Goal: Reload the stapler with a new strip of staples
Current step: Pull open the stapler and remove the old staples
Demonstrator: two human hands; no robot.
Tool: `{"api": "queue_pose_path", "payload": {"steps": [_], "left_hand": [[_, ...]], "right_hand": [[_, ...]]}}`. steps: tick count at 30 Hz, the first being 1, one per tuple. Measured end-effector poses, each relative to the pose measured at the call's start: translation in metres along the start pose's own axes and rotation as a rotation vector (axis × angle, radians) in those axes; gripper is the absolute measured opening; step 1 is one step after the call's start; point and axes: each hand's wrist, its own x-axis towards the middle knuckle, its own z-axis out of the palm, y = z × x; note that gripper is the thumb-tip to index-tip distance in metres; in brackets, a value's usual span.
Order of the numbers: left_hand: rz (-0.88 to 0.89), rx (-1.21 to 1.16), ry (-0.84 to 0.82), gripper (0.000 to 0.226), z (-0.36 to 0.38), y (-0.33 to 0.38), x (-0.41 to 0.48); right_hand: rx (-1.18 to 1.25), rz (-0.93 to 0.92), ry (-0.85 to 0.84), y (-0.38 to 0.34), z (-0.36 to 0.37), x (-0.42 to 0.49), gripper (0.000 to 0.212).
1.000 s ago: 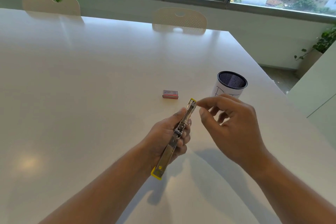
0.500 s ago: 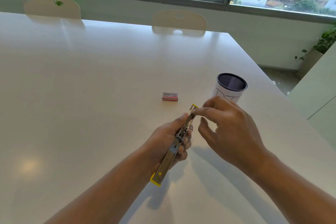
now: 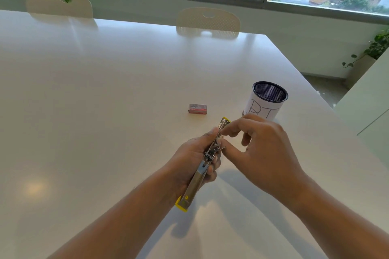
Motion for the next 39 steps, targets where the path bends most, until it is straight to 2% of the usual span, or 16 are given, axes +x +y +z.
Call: {"api": "queue_pose_path", "payload": {"steps": [5,13,24,30,31,33,36,39], "left_hand": [[-0.016,0.024,0.019,0.035,-0.001,-0.002,0.002],[-0.037,0.057,0.042,0.031,0.002,-0.004,0.002],[-0.037,0.065,0.078,0.032,0.003,-0.006,0.002],[-0.056,0.025,0.077,0.032,0.002,-0.004,0.001],[-0.050,0.018,0.075,0.032,0.003,-0.003,0.000],[-0.024,0.010,0.065,0.033,0.004,0.002,-0.002],[-0.022,-0.006,0.024,0.038,0.006,0.006,-0.004],[0.009,-0.004,0.033,0.040,0.008,0.010,-0.005]], "right_hand": [[-0.076,0.105,-0.091,-0.005,-0.003,0.006,0.012],[-0.057,0.270,-0.206,-0.007,-0.001,0.019,0.012],[-0.121,0.283,-0.187,-0.012,0.002,0.019,0.009],[-0.043,0.298,-0.247,-0.008,0.007,0.023,0.007],[0.023,0.319,-0.262,-0.006,0.008,0.023,0.006],[0.326,0.423,-0.224,-0.007,0.009,0.022,0.008],[0.955,0.752,-0.006,-0.001,0.012,0.016,0.016],[1.520,1.059,-0.006,0.001,0.019,0.009,0.012]]}}
